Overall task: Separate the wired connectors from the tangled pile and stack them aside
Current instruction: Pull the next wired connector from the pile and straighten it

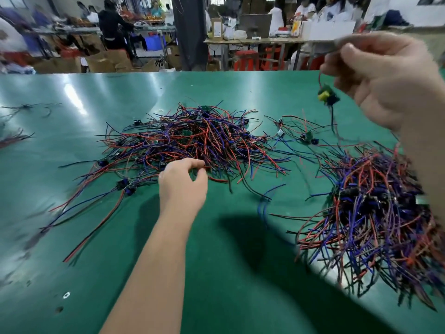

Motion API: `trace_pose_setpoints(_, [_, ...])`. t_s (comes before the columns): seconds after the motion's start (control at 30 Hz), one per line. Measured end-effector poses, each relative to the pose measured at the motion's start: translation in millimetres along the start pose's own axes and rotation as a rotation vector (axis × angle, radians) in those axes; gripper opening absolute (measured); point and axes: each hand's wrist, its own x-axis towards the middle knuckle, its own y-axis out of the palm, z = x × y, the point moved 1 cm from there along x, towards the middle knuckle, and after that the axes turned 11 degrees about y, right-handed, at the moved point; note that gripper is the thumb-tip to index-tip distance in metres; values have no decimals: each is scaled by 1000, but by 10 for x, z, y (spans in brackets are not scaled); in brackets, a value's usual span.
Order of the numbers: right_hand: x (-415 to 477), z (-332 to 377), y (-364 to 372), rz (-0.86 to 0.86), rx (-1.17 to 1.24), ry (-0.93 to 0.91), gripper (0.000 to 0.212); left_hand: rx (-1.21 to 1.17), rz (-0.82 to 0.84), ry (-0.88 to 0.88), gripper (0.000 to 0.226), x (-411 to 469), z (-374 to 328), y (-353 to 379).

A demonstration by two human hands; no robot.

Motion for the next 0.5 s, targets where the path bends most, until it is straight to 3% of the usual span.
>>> trace_pose_setpoints(0.1, [302,9,-6,-49,-375,74,19,207,153,-91,30,13,180,60])
trace_pose_setpoints(0.2, [305,-214,-93,-16,-652,263,45,284,244,-126,38,1,235,138])
trace_pose_setpoints(0.3, [109,-453,-171,33,-706,360,52,327,170,-108,36,30,230,153])
trace_pose_setpoints(0.5, [-317,-793,-318,51,-663,409,28,254,-33,-32,27,41,154,94])
